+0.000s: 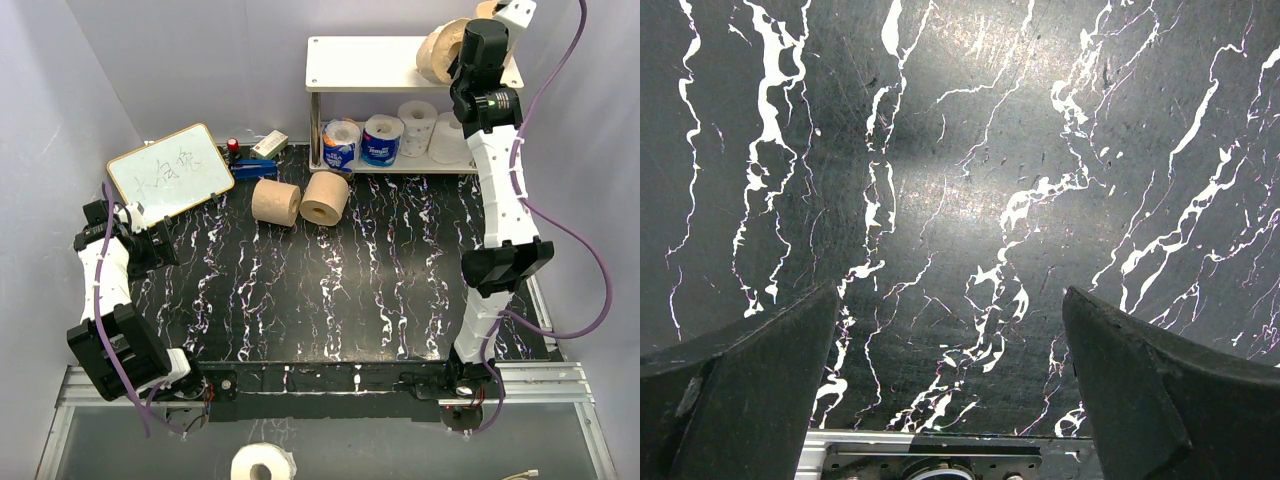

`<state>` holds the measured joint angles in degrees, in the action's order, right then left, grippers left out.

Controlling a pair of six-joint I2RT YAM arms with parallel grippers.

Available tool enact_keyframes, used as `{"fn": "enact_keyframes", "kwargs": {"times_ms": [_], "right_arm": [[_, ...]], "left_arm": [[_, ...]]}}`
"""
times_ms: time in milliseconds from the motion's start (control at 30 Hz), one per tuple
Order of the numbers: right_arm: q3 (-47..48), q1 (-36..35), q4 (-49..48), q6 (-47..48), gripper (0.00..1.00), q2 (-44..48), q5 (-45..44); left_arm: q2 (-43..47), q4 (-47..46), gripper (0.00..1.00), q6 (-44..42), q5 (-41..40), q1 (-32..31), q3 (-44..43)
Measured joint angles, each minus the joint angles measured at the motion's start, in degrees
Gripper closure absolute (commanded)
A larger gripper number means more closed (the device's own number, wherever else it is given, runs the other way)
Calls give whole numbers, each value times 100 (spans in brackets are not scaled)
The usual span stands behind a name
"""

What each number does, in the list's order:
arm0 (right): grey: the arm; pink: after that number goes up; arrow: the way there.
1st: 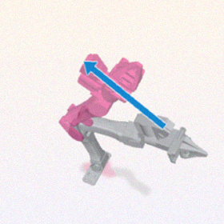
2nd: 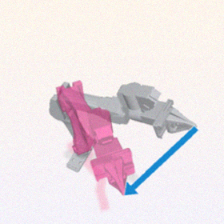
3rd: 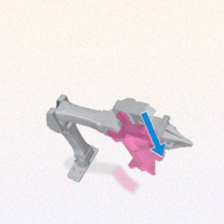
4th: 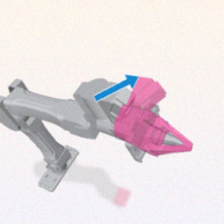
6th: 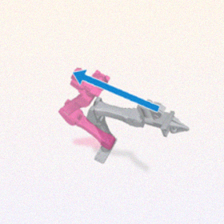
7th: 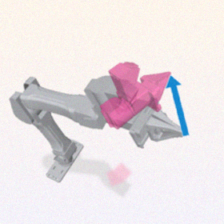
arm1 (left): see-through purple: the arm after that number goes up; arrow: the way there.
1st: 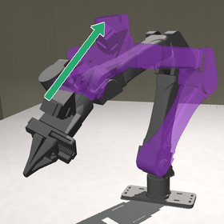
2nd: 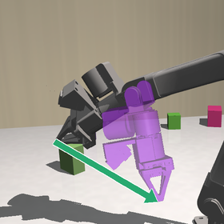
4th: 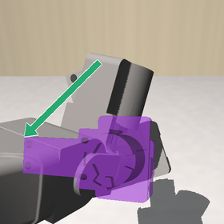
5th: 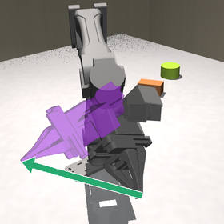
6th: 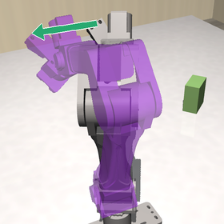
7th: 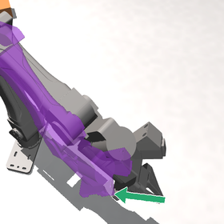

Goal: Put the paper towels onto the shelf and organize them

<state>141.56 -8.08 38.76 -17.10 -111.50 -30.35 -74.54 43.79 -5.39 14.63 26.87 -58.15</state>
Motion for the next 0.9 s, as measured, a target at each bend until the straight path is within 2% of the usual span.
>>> {"fn": "enact_keyframes", "kwargs": {"times_ms": [300,567,733,833,900], "right_arm": [[0,33,-44,-72,58,-72,33],[11,33,-586,-103,50,-74,57],[142,33,-817,-103,19,-173,63],[138,35,-942,-87,8,-201,127],[81,35,-1084,-90,5,-184,232]], "left_arm": [[-7,0,7,0,0,0,0],[-7,0,7,0,2,0,0],[-7,0,7,-2,2,0,0],[-7,0,7,0,2,0,0],[-7,0,7,-2,2,0,0]]}}
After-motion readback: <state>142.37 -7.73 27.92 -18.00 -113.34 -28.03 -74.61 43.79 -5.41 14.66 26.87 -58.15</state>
